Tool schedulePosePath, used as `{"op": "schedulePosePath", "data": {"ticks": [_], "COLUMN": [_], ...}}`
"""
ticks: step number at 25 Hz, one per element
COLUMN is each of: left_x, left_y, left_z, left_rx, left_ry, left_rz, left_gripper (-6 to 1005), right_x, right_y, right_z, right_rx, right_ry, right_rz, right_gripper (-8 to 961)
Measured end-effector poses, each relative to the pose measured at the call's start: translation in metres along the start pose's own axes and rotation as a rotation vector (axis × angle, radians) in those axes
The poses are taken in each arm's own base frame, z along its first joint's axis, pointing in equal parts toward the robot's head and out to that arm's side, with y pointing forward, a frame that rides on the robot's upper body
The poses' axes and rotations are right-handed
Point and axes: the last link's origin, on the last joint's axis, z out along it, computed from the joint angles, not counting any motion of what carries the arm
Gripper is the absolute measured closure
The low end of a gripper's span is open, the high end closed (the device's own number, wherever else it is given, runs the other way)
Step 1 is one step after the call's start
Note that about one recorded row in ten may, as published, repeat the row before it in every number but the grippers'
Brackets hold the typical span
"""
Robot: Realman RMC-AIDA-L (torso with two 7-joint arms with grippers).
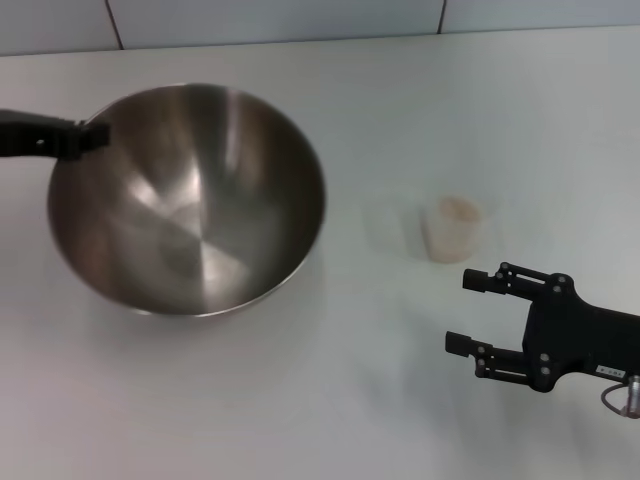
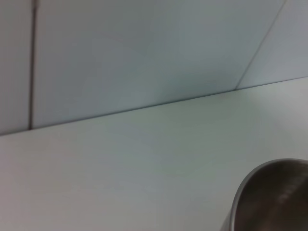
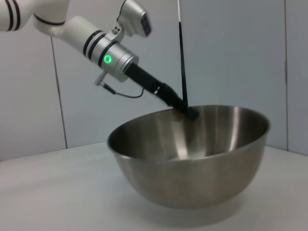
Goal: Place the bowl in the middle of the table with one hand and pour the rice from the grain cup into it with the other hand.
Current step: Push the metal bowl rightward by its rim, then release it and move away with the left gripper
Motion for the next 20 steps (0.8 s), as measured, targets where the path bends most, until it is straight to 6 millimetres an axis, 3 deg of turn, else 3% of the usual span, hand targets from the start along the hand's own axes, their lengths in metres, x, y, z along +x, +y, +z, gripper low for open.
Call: {"op": "schedulePosePath", "data": {"ticks": [5, 20], "left_x": [0.018, 0.026], "left_y": [0.014, 0.038], "left_z": [0.017, 0.063], "left_rx": [-0.058, -0.132], "left_ry": [-0.008, -0.069], "left_rz": [0.018, 0.046], "left_gripper": [957, 954], "right_x": [0.000, -0.001], "right_y": [0.000, 0.000], "right_z": [0.000, 0.002], "right_rx": [0.000, -0.002], "right_ry": [0.001, -0.002], "right_rz": [-0.001, -0.001], "right_gripper": [191, 190]}}
